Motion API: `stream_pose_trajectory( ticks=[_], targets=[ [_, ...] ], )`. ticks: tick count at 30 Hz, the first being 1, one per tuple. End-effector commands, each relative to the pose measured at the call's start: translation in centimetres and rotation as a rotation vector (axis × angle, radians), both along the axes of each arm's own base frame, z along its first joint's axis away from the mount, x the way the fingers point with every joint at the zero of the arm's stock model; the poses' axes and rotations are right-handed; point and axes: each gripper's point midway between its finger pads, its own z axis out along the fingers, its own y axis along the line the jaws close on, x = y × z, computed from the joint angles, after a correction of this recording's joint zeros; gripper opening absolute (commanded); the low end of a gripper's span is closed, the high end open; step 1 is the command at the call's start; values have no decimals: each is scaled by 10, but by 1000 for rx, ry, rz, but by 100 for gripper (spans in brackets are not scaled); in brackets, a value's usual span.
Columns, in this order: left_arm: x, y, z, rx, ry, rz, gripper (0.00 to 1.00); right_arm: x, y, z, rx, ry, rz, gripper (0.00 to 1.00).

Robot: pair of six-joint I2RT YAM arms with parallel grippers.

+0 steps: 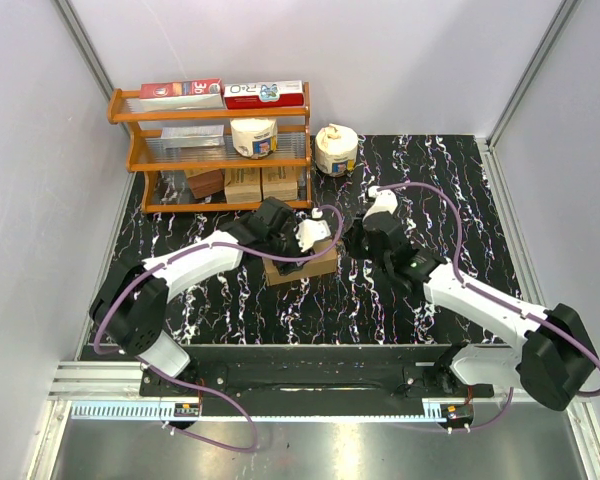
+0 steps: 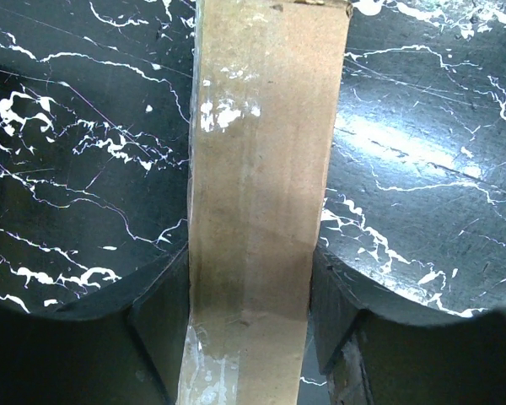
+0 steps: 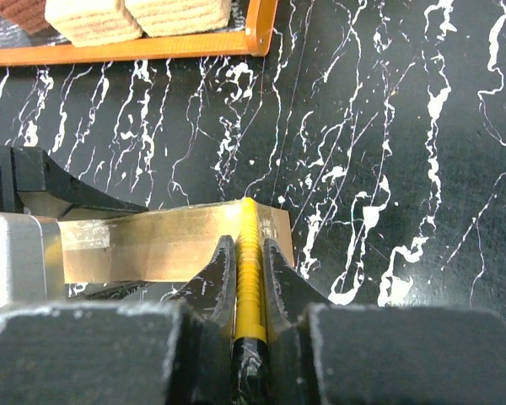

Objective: Unpack the express box

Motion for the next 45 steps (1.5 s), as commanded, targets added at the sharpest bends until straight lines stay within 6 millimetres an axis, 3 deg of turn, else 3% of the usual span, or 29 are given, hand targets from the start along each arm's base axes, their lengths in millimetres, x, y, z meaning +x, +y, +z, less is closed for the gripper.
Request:
stream_pose_trajectory(
  ticks=[1, 5, 15, 24, 29, 35, 37, 40, 41, 42, 45],
  targets=[
    [-11, 20, -39, 134, 95, 43, 13, -58, 5, -42, -67, 289, 161, 0],
    [-9, 23, -42, 146, 102, 58, 11, -69, -6, -50, -125, 330, 176, 0],
    [-2, 27, -46, 167, 140, 110, 8, -86, -6, -48, -104, 387, 216, 0],
    [-4, 25, -47, 158, 143, 85, 7, -100, -18, -53, -104, 417, 194, 0],
    [-3, 27, -38, 144, 92, 68, 11, -85, -26, -23, -100, 323, 128, 0],
    [-3, 21, -29, 119, 106, 64, 25, -60, -47, 52, -32, 85, -8, 0],
    [1, 17, -24, 105, 109, 88, 39, -54, -56, 65, -29, 42, -63, 0],
    [4, 11, -14, 74, 108, 106, 55, -50, -63, 67, -45, 29, -108, 0],
    [7, 8, -9, 60, 100, 110, 87, -48, -63, 63, -56, 39, -116, 0],
    [8, 6, -5, 44, 105, 113, 99, -47, -65, 62, -65, 44, -132, 0],
    [12, -3, 13, -3, 87, 114, 99, -43, -70, 55, -77, 62, -185, 0]
  ],
)
